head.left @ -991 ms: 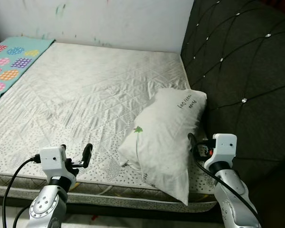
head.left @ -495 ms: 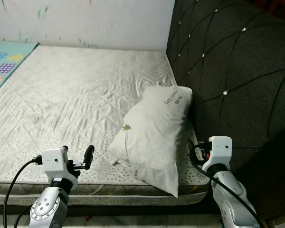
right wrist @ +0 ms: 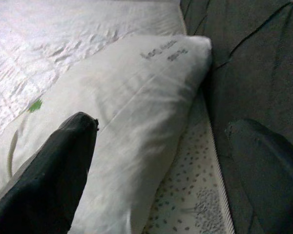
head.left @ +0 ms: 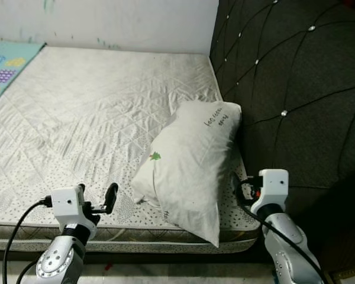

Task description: Clean up the room

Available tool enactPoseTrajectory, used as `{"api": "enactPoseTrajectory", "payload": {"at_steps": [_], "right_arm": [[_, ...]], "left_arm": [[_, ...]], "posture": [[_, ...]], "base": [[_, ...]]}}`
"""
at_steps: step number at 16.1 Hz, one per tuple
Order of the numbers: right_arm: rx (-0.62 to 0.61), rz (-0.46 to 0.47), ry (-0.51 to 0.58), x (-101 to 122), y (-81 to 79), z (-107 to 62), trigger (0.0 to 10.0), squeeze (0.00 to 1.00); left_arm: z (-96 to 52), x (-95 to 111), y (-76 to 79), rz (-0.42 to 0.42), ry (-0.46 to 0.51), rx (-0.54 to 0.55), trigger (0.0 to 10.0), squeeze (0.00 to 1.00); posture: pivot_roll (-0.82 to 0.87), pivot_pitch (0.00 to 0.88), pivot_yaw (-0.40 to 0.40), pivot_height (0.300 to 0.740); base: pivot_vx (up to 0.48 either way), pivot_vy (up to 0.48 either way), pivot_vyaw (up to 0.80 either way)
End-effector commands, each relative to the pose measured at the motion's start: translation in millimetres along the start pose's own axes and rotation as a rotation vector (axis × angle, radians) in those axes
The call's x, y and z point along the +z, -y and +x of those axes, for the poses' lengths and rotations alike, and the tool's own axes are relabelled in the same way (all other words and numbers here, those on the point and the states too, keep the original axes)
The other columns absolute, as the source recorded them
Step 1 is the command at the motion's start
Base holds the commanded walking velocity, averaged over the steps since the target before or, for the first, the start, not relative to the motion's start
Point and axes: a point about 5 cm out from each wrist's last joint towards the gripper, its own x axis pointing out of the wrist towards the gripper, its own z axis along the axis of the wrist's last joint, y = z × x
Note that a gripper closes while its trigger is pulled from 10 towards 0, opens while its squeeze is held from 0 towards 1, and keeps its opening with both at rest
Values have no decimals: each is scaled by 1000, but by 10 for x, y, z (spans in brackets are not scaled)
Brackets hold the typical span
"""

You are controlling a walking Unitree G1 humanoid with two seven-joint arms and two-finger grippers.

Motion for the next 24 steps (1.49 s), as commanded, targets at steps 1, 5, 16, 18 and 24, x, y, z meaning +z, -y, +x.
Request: {"api": "enactPoseTrajectory", "payload": {"at_steps": [1, 5, 16, 18, 24], "right_arm": [[5, -8, -3, 8, -12, -27, 10000, 0], [13, -7, -7, 7, -20, -32, 10000, 0], [41, -9, -21, 29, -46, -17, 10000, 0], [44, -10, -22, 30, -48, -12, 10000, 0], [52, -15, -24, 34, -53, 2, 10000, 0]], "left_arm": [[-23, 11, 13, -5, -3, -7, 10000, 0], [-38, 17, 19, -10, -8, -5, 10000, 0], [-33, 69, 30, -23, 7, -4, 10000, 0], [-31, 76, 30, -22, 11, -4, 10000, 0], [-19, 87, 40, -25, 19, -11, 10000, 0]], "posture": [[-105, 112, -34, 725], [-103, 118, -35, 685], [-107, 130, -41, 655], [-108, 132, -42, 655], [-109, 131, -46, 655]], "base": [[0, 0, 0], [0, 0, 0], [0, 0, 0], [0, 0, 0], [238, 0, 0]]}}
